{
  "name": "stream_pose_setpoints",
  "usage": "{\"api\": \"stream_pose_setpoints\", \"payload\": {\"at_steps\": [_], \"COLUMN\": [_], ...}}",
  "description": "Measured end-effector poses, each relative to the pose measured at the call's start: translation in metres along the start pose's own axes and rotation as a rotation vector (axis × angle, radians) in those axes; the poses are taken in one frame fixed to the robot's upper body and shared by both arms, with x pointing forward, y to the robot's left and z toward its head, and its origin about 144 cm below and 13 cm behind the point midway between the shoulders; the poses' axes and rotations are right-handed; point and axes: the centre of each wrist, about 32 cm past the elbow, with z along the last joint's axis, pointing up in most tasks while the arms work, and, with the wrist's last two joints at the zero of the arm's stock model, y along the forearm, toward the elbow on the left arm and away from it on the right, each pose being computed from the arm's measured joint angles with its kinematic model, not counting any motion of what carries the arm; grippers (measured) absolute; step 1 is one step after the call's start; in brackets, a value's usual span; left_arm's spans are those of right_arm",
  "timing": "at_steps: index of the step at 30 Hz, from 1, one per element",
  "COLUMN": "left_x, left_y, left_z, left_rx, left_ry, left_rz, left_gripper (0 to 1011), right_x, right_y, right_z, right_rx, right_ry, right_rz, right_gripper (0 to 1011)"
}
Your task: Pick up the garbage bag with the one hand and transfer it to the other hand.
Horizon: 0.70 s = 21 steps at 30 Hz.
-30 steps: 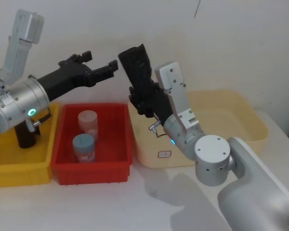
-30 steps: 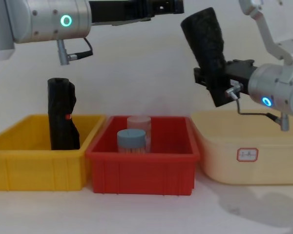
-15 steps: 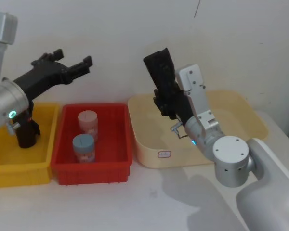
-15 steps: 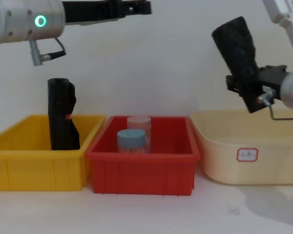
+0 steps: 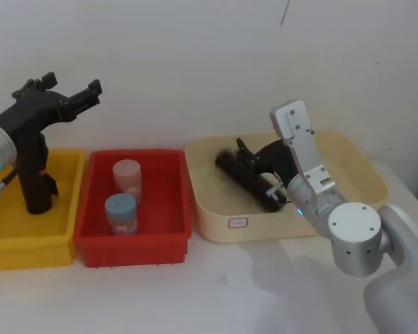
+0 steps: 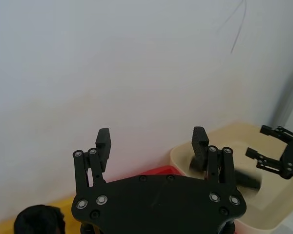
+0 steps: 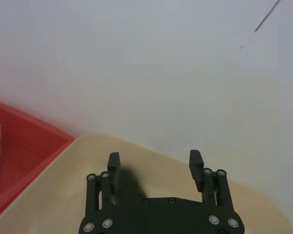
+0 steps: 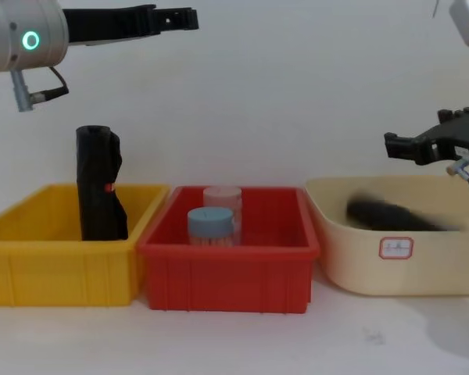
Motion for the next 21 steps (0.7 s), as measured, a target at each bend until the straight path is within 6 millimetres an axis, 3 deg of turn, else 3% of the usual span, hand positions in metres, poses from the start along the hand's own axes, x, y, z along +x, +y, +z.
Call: {"api": "stream_pose_setpoints", "payload": {"at_steps": [6, 21], "left_x": [0.0019, 0.0036], "left_y": [0.0032, 0.0065], "left_z": [-0.0004, -0.0007], "left_rx": [-0.001, -0.002], "left_ry": [-0.002, -0.005], "left_rz": [0.023, 0.048], "left_gripper": [1002, 1001], "right_x": [0.0033, 0.006], "right_y": [-0.0028, -0.0054], "right_z": [-0.0018, -0.0012], "right_rx": [-0.005, 0.005], "right_ry": [-0.011, -0.022], "right_rz": [0.0, 0.028], "right_gripper": [998, 1001]}}
